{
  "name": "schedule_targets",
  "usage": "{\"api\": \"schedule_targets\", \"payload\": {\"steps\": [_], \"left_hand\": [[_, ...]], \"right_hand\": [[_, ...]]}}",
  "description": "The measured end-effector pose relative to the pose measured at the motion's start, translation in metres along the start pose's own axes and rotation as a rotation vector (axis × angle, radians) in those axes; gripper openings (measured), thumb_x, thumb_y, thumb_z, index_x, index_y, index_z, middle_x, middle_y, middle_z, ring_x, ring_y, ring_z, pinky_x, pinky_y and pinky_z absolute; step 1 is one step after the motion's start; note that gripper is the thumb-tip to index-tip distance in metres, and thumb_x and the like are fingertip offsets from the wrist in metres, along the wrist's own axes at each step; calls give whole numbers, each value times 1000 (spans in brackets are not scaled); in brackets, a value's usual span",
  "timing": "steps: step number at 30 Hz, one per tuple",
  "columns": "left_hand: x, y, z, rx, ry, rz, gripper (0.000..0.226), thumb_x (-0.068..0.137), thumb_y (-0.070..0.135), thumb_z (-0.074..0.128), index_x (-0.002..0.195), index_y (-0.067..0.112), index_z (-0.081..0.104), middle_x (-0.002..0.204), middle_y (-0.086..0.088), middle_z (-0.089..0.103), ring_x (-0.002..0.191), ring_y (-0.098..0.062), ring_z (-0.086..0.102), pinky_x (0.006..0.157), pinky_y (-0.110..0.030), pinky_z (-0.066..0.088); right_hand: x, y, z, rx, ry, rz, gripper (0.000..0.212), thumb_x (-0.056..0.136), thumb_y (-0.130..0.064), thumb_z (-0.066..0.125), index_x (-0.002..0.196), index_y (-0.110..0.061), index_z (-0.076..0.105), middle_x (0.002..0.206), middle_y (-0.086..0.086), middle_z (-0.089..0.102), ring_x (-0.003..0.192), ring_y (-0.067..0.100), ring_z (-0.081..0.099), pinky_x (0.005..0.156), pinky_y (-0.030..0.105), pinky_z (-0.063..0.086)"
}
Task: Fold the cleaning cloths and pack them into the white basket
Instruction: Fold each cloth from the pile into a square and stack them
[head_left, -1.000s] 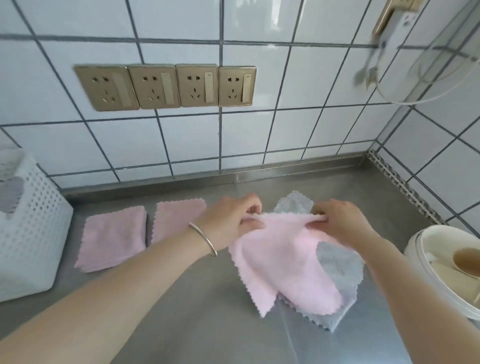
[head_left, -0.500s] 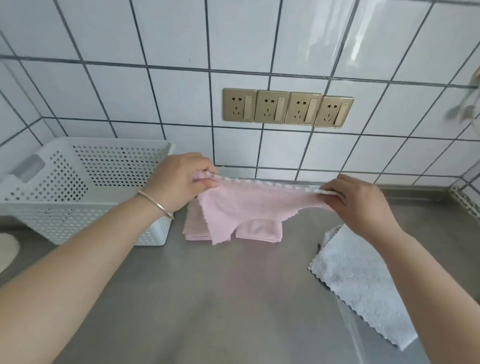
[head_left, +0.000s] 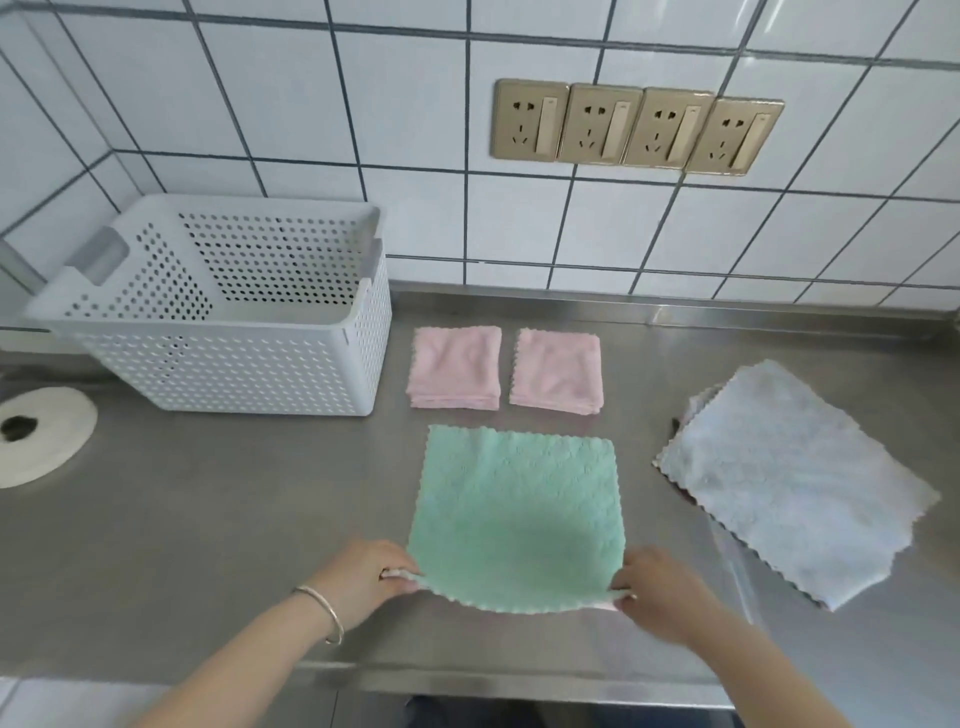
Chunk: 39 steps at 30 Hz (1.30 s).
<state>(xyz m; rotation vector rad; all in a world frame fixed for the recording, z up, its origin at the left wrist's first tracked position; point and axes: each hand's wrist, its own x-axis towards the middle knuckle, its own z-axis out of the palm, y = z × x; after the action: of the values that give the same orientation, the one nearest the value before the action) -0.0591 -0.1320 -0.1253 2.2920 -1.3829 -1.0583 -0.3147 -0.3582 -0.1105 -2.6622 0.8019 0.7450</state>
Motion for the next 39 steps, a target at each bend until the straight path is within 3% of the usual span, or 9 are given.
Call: {"api": "schedule_targets", "payload": {"steps": [3,6,9,11,15,19,23,29,39], "left_hand": [[-8,-8,10,61,-37,-36,21,87,30,58,84,13,70,81,4,65,80,-15,58,73,-2,30],[-13,-8,12,115,-122,-50,30,87,24,53,59,16,48,60,5,45,61,-10,40,55,-16,26],[-10,-3,9,100,-195,-93,42,87,25,53,53,23,30,54,6,36,52,-6,30,51,-21,23],[-4,0,4,85,-209,-129,42,88,30,54,54,23,29,55,7,35,52,-8,29,52,-24,23],[15,2,-7,-133,-99,-232,31,91,27,52,61,25,43,66,6,50,61,-10,43,56,-22,31],[38,12,-9,-352,131,-337,13,93,22,49,90,21,62,90,-2,63,82,-19,56,64,-25,39],[63,16,-6,-296,245,-453,33,93,24,49,121,7,57,122,-14,62,111,-30,57,86,-30,41],[84,16,-9,-183,262,-546,33,93,28,47,113,5,60,118,-19,63,109,-34,56,80,-29,39],[97,11,-5,-229,278,-596,31,90,31,52,104,6,64,106,-17,67,98,-33,59,73,-27,37]], "right_hand": [[-6,-3,8,30,-67,17,30,92,-28,44,112,-22,66,116,-5,56,113,14,47,92,27,41],[-15,-4,9,85,-209,55,25,90,-29,45,81,-21,67,94,-4,58,90,11,51,81,23,42],[-21,-2,10,240,-335,122,37,81,-23,47,47,-19,32,53,-1,36,50,10,31,49,20,25],[-20,5,7,364,-381,203,33,81,-26,55,52,-20,39,55,-5,40,48,8,32,50,18,26],[-5,16,4,730,-239,375,34,87,-28,62,113,-7,56,91,1,57,77,11,53,78,21,42],[17,21,6,1243,63,495,27,92,-9,53,112,8,60,87,14,61,76,21,55,70,30,47],[41,15,9,1143,235,565,22,89,-15,55,87,6,63,72,8,54,70,19,46,64,30,34],[65,11,7,1009,293,636,22,90,-20,51,71,-10,53,65,4,51,72,24,48,53,28,32],[74,7,6,993,384,699,25,89,-21,55,111,-10,62,108,10,65,105,29,57,83,31,41]]}}
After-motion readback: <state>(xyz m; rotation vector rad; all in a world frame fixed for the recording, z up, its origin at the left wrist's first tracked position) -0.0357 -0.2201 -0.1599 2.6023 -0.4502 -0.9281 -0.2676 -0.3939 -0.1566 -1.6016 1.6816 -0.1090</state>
